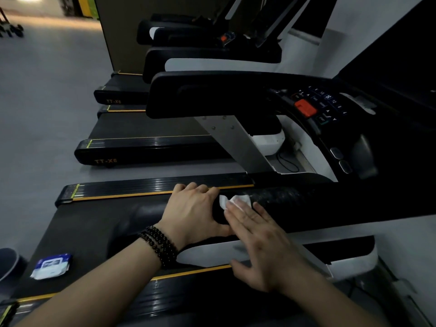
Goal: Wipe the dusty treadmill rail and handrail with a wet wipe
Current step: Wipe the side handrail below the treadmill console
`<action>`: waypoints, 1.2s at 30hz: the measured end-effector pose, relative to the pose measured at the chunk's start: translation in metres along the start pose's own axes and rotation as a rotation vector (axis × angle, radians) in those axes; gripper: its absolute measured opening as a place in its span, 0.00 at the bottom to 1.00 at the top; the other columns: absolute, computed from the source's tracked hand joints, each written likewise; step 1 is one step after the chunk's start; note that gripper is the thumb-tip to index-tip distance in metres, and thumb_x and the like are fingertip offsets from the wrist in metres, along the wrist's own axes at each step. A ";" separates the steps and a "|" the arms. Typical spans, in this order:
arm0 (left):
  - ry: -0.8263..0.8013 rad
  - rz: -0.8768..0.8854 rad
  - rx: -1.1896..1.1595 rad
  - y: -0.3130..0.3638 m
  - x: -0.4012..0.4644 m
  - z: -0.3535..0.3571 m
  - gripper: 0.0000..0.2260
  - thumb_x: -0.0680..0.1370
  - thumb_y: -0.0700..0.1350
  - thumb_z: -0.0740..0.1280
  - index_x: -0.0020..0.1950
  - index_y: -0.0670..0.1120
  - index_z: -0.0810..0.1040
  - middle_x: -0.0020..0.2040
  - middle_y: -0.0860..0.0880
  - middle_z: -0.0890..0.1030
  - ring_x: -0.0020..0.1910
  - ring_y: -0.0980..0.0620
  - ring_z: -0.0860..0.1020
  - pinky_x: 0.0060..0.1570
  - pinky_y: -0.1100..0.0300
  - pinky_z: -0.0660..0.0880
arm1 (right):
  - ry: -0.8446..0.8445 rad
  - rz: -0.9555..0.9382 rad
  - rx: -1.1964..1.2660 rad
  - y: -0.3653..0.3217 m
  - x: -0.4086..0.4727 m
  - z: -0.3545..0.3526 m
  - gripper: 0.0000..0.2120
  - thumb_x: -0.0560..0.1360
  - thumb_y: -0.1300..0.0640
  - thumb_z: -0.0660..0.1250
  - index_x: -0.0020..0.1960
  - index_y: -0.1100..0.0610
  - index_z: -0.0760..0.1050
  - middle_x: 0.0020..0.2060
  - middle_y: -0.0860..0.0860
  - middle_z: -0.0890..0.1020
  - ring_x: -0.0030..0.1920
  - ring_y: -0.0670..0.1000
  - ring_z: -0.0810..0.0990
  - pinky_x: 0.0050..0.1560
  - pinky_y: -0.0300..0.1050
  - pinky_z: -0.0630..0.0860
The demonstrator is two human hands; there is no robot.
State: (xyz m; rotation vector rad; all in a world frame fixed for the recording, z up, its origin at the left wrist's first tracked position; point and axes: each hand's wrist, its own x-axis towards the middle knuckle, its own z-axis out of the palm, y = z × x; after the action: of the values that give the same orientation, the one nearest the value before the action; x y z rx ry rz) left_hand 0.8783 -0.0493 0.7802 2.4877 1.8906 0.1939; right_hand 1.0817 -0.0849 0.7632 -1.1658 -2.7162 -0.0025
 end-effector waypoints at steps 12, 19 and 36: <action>-0.072 0.008 0.003 0.021 0.024 -0.007 0.39 0.64 0.81 0.59 0.56 0.51 0.75 0.53 0.53 0.75 0.58 0.51 0.74 0.63 0.51 0.66 | 0.079 0.100 -0.003 0.031 -0.018 -0.010 0.43 0.70 0.40 0.64 0.79 0.60 0.58 0.79 0.54 0.58 0.80 0.50 0.52 0.76 0.52 0.53; -0.025 0.005 0.075 0.028 0.029 -0.005 0.35 0.63 0.82 0.56 0.45 0.51 0.71 0.48 0.53 0.78 0.52 0.50 0.77 0.59 0.52 0.69 | 0.036 0.035 -0.004 0.029 -0.025 -0.005 0.43 0.70 0.41 0.67 0.79 0.57 0.60 0.80 0.50 0.56 0.80 0.48 0.49 0.77 0.52 0.52; 0.045 0.003 0.069 0.030 0.025 -0.001 0.38 0.62 0.83 0.53 0.46 0.51 0.78 0.44 0.53 0.79 0.46 0.50 0.79 0.54 0.53 0.69 | -0.011 0.044 0.021 0.033 -0.008 -0.009 0.43 0.69 0.44 0.64 0.79 0.58 0.59 0.80 0.52 0.58 0.80 0.48 0.49 0.78 0.51 0.48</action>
State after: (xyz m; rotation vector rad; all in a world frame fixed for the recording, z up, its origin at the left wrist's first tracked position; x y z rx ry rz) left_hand 0.9135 -0.0333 0.7857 2.5518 1.9426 0.1903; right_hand 1.1130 -0.0686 0.7683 -1.2227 -2.6930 0.0377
